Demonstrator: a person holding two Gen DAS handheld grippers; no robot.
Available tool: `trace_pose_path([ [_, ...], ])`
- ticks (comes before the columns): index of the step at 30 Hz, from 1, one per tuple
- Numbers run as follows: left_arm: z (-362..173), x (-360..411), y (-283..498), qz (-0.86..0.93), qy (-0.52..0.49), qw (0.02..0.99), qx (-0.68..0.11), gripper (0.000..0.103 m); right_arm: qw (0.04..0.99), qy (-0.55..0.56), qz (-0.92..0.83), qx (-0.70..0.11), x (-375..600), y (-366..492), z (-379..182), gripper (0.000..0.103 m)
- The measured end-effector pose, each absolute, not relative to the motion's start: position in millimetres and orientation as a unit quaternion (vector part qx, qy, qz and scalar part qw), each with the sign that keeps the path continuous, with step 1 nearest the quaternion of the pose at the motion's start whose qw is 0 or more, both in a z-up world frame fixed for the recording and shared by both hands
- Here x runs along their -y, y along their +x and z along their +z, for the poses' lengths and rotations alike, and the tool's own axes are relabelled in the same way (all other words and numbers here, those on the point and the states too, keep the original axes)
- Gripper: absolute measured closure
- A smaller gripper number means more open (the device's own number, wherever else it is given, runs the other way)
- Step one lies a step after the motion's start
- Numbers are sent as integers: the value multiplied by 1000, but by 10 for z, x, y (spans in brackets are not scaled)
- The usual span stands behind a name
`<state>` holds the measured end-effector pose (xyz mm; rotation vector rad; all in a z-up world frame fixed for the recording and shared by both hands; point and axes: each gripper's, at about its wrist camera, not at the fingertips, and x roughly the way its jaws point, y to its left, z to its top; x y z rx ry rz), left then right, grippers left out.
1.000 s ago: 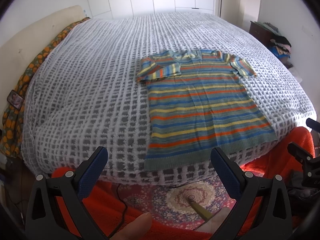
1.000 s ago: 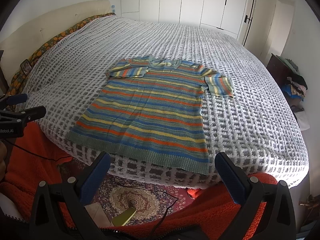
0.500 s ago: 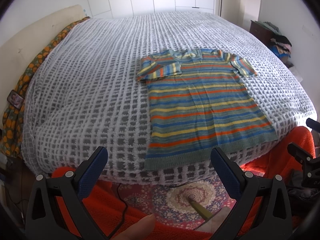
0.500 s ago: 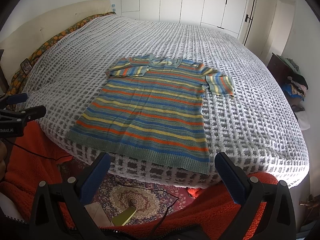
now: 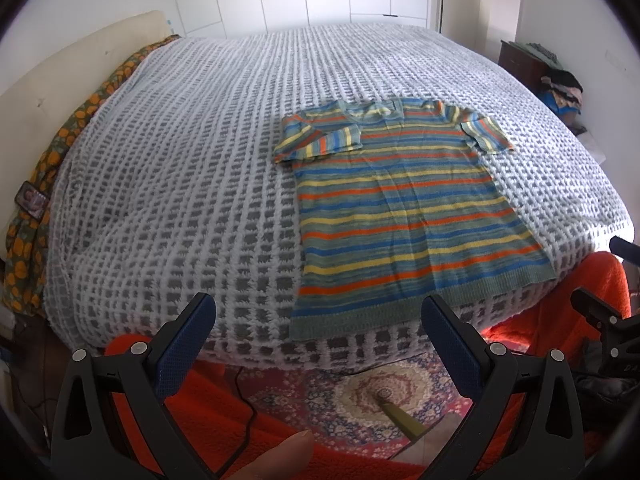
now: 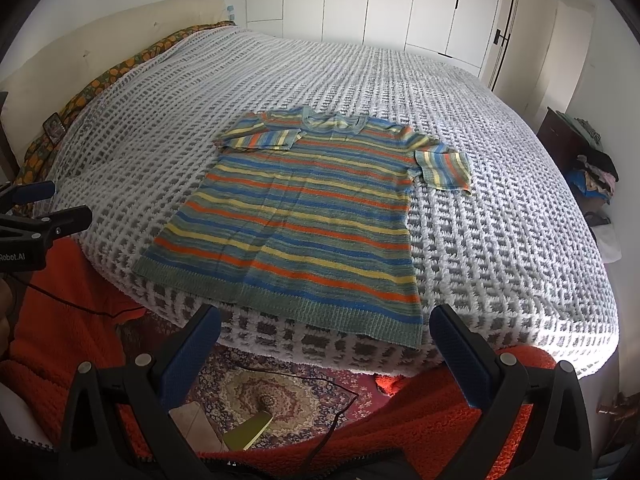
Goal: Fold small clothes
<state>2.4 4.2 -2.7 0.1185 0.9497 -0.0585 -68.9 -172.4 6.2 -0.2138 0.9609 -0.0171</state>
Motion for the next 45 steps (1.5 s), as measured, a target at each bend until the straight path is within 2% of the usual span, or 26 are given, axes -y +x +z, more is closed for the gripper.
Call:
trace_pose_path([
  [45,-39,-50,18,-27,58,886,-459,0,878,-103,-8,-468,1749,-654,11,0],
])
